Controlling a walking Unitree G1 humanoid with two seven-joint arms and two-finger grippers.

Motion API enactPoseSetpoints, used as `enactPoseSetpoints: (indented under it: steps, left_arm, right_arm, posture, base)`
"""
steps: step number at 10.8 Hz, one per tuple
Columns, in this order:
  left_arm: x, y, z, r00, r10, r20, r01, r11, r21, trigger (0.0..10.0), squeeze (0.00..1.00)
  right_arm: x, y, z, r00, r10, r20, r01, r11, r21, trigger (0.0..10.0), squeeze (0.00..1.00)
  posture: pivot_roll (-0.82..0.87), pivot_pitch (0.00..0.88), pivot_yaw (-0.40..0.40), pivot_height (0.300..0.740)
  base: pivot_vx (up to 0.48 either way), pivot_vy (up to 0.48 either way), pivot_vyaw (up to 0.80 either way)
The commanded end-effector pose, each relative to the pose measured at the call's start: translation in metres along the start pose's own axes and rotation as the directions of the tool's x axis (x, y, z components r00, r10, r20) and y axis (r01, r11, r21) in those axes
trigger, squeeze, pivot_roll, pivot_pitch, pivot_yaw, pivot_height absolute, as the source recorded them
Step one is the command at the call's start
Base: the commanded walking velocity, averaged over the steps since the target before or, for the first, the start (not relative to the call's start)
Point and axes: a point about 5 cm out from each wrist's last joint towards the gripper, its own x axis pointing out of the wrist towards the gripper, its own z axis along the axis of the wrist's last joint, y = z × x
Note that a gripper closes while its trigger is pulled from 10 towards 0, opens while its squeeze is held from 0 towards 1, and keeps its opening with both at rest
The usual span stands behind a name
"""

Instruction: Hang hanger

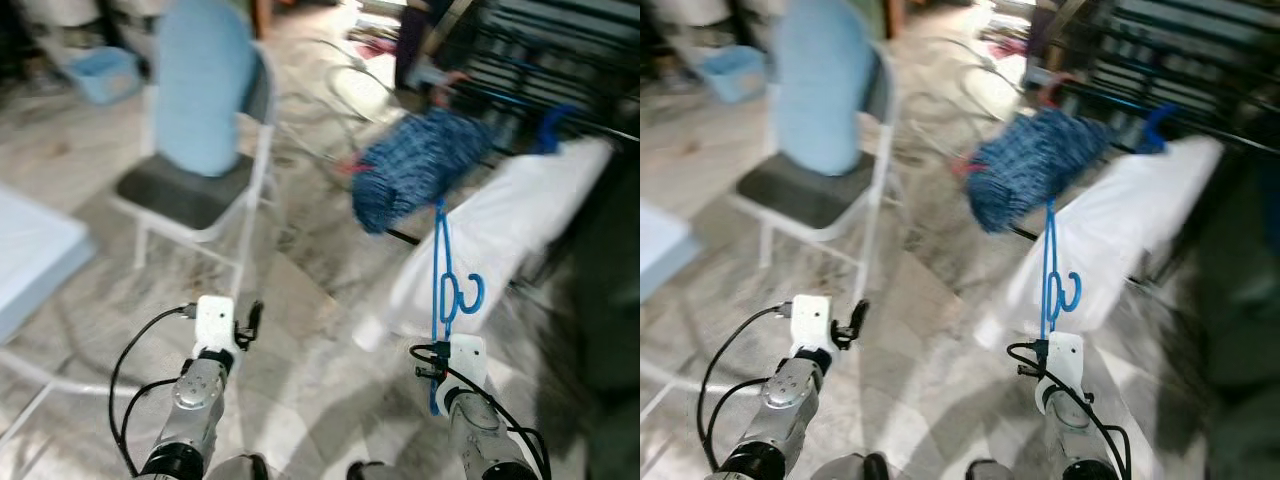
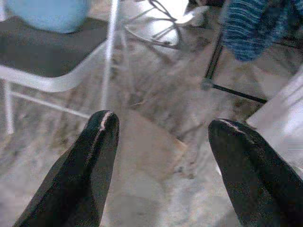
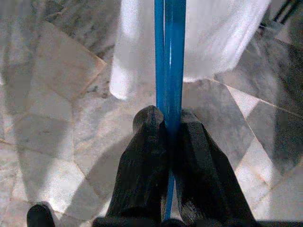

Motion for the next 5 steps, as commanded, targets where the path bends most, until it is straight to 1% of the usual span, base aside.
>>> enactPoseSetpoints:
  steps: [1, 2, 4, 5]
  left_arm:
    - [-0.0042, 0.0011, -0.0055, 1.0, -0.004, -0.024, 0.004, 1.0, -0.008, 10.0, 0.0]
    - [-0.0072, 0.0034, -0.0078, 0.999, -0.009, -0.031, 0.008, 1.0, -0.017, 10.0, 0.0]
    - [-0.0081, 0.0019, -0.0088, 0.999, -0.026, -0.038, 0.025, 0.999, -0.023, 10.0, 0.0]
    - [-0.0076, 0.0001, -0.0083, 0.999, -0.033, -0.04, 0.031, 0.999, -0.028, 10.0, 0.0]
  right_arm:
    - [-0.0003, -0.002, -0.0005, 1.0, -0.005, -0.005, 0.005, 1.0, 0.001, 10.0, 0.0]
    - [0.0014, 0.002, 0.0027, 1.0, 0.008, -0.005, -0.008, 1.0, 0.002, 10.0, 0.0]
    - [0.0022, 0.0048, 0.0056, 1.0, 0.018, 0.0, -0.018, 1.0, 0.004, 10.0, 0.0]
    - [0.002, 0.0049, 0.0059, 1.0, 0.02, 0.004, -0.02, 1.0, 0.008, 10.0, 0.0]
  posture:
    - [0.01, 0.152, -0.046, 0.74]
    - [0.01, 0.151, -0.044, 0.74]
    - [0.01, 0.15, -0.039, 0.74]
    - [0.0, 0.15, -0.037, 0.74]
  base:
    - [0.0, 0.0, -0.79]
    - [0.0, -0.356, -0.78]
    - [0.0, -0.388, -0.78]
    - [0.0, -0.375, 0.0]
